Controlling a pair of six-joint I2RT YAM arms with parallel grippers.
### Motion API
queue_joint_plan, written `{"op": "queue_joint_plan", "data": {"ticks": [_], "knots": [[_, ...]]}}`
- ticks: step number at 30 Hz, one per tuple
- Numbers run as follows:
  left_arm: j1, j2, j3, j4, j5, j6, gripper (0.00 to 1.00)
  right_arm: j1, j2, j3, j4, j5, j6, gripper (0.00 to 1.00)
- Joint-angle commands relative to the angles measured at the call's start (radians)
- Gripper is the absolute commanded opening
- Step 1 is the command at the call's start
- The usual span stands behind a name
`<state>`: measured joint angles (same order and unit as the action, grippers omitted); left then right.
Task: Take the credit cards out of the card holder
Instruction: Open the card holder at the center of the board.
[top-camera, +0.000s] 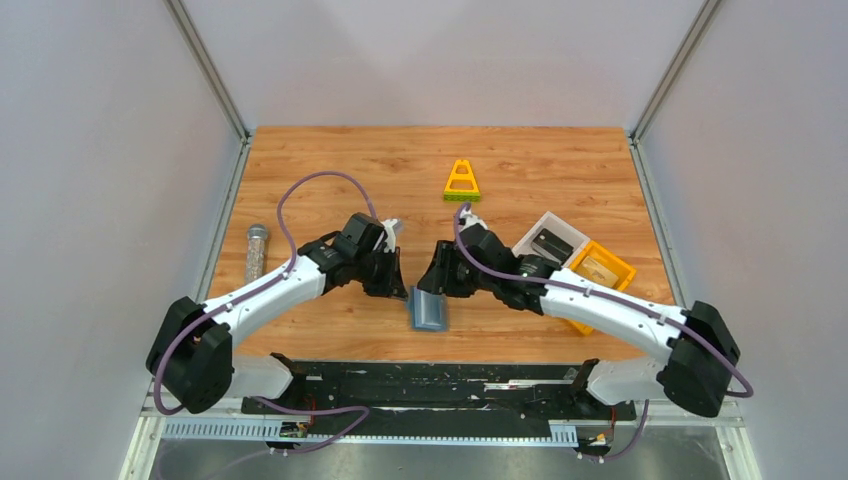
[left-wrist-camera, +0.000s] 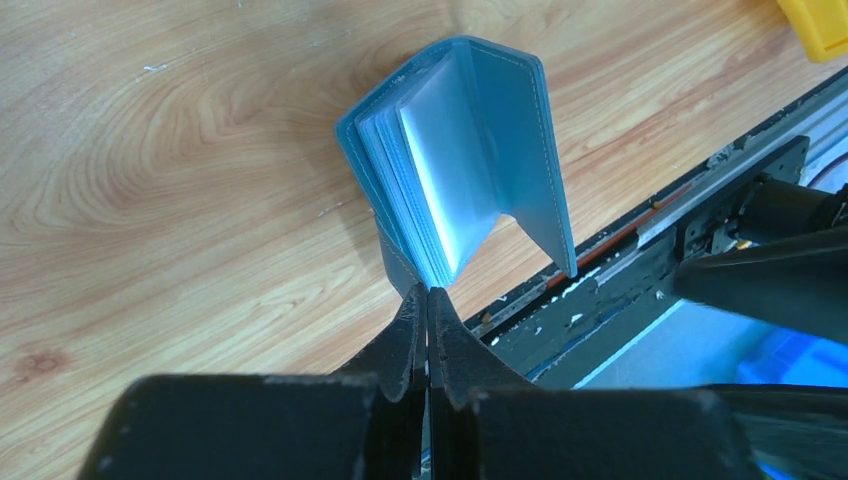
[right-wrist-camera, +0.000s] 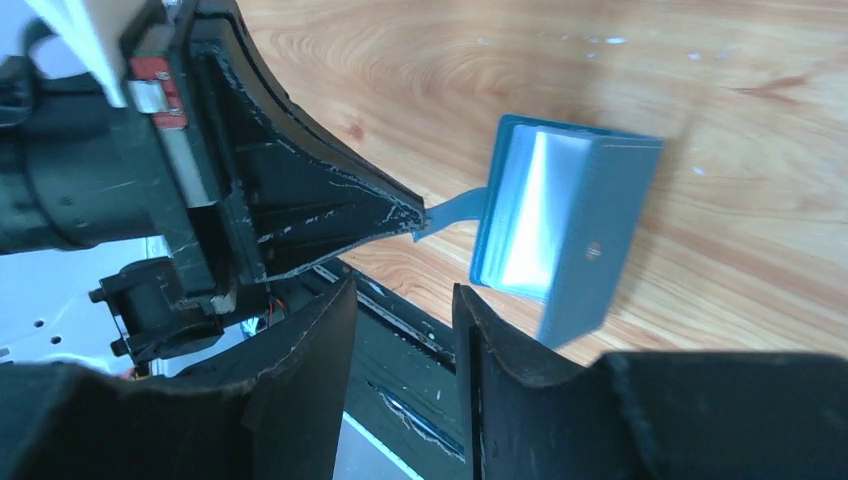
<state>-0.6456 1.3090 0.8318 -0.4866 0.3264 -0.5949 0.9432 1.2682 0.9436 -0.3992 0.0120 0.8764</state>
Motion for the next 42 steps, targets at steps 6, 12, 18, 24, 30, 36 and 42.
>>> {"op": "queue_joint_plan", "data": {"ticks": [6,12,18,24,30,36,42], "knots": [[-0.003,-0.05,0.001,0.029,0.021,-0.002,0.0,0.055,0.216,0.057,0.096,-0.014,0.102,0.39],[-0.004,-0.054,-0.003,0.025,0.015,-0.001,0.0,0.058,0.253,0.041,0.062,0.094,0.115,0.39],[-0.003,-0.06,-0.004,0.011,0.0,0.003,0.0,0.059,0.304,0.037,0.041,0.141,0.099,0.44],[-0.004,-0.074,-0.006,-0.002,-0.014,0.004,0.0,0.053,0.352,0.042,0.04,0.153,0.085,0.48],[-0.004,-0.073,-0.011,-0.004,-0.026,0.009,0.0,0.052,0.339,0.022,0.031,0.184,0.088,0.46],[-0.003,-0.071,-0.011,-0.014,-0.046,0.017,0.0,0.039,0.31,-0.009,0.022,0.203,0.089,0.45],[-0.003,-0.073,-0.011,-0.016,-0.047,0.018,0.0,0.034,0.303,-0.023,0.012,0.204,0.093,0.44]]}}
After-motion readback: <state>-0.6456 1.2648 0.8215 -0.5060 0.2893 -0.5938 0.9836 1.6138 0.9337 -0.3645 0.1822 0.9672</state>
